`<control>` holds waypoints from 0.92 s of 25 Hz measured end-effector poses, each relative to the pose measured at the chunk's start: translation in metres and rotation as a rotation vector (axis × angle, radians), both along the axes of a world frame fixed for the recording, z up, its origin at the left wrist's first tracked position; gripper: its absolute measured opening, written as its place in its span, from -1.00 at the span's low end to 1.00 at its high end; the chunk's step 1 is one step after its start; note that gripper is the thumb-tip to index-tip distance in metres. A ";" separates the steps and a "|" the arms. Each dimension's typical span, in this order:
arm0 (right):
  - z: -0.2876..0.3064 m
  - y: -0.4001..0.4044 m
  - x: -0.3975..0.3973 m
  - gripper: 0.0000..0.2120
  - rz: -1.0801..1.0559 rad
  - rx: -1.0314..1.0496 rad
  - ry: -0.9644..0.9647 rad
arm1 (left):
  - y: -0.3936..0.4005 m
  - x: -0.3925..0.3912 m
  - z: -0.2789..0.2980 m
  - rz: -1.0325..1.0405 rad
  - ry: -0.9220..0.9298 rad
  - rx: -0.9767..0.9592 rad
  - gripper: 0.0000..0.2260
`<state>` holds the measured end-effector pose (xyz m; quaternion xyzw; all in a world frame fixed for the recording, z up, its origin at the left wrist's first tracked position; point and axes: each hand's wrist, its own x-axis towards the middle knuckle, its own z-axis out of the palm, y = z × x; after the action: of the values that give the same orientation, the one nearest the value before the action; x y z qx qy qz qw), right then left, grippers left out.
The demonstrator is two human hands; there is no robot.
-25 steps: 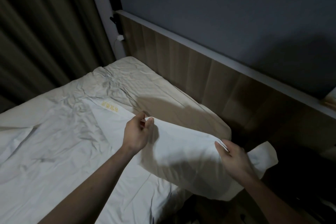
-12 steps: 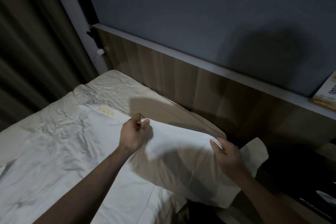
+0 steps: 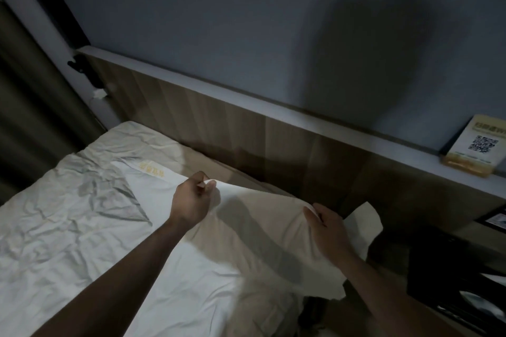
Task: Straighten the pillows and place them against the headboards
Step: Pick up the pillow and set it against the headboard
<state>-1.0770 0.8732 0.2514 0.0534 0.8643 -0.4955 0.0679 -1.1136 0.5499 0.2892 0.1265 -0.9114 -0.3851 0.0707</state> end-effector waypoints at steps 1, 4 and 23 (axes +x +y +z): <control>-0.008 0.004 -0.013 -0.75 -0.013 -0.008 -0.023 | 0.004 -0.014 -0.003 -0.014 -0.017 -0.008 -0.74; -0.037 0.019 -0.050 -0.76 -0.038 0.030 -0.045 | 0.017 -0.057 -0.014 -0.053 -0.058 -0.045 -0.75; -0.073 0.107 -0.160 -0.73 -0.252 0.176 0.032 | 0.132 -0.234 -0.072 -0.238 -0.123 0.001 -0.92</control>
<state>-1.2372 0.9805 0.1788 0.1593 0.8919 -0.4230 -0.0136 -1.3478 0.6817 0.2171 0.0409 -0.9225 -0.3826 -0.0313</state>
